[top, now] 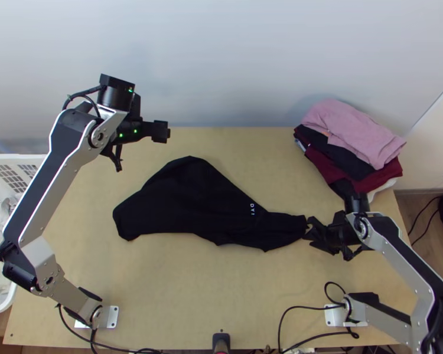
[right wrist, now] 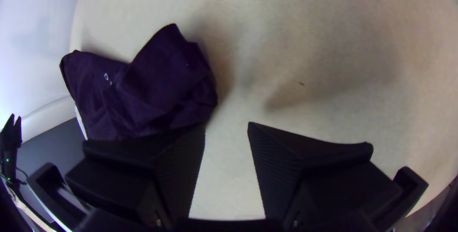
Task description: Fold the t-shirt
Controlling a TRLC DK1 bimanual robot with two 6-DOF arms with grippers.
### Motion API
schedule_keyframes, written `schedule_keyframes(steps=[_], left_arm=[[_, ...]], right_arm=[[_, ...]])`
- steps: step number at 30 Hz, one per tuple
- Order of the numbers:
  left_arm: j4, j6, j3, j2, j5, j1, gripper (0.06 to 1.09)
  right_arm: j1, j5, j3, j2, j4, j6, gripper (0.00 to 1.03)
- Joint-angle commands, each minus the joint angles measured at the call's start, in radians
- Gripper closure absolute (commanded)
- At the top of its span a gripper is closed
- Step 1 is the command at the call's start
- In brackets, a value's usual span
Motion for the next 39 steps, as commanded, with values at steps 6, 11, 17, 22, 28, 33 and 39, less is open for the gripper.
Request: schedule_keyframes(steps=[6, 11, 17, 22, 28, 33, 39], left_arm=[[0.011, -0.008, -0.006, 0.001, 0.008, 0.012, 0.09], [0.011, -0.005, -0.005, 0.003, 0.008, 0.021, 0.09], [0.011, -0.002, -0.005, 0.009, 0.008, 0.024, 0.09], [0.014, 0.001, 0.0, 0.018, 0.008, 0.028, 0.09], [0.014, 0.024, -0.002, 0.041, 0.008, 0.028, 0.09], [-0.024, 0.092, -0.013, 0.093, 0.109, 0.019, 0.09], [-0.046, 0.124, 0.03, 0.222, 0.146, -0.001, 0.09]], right_arm=[[0.035, -0.008, -0.012, 0.052, 0.058, -0.002, 0.61], [0.048, -0.008, -0.005, 0.078, 0.092, -0.001, 0.61], [0.069, -0.005, 0.0, 0.142, 0.168, 0.016, 0.61], [0.095, 0.025, 0.002, 0.173, 0.222, 0.022, 0.71], [0.101, 0.081, -0.006, 0.123, 0.242, 0.019, 1.0], [0.103, 0.081, -0.012, 0.038, 0.231, 0.019, 1.0], [0.103, 0.085, 0.003, -0.045, 0.207, 0.019, 1.0]])
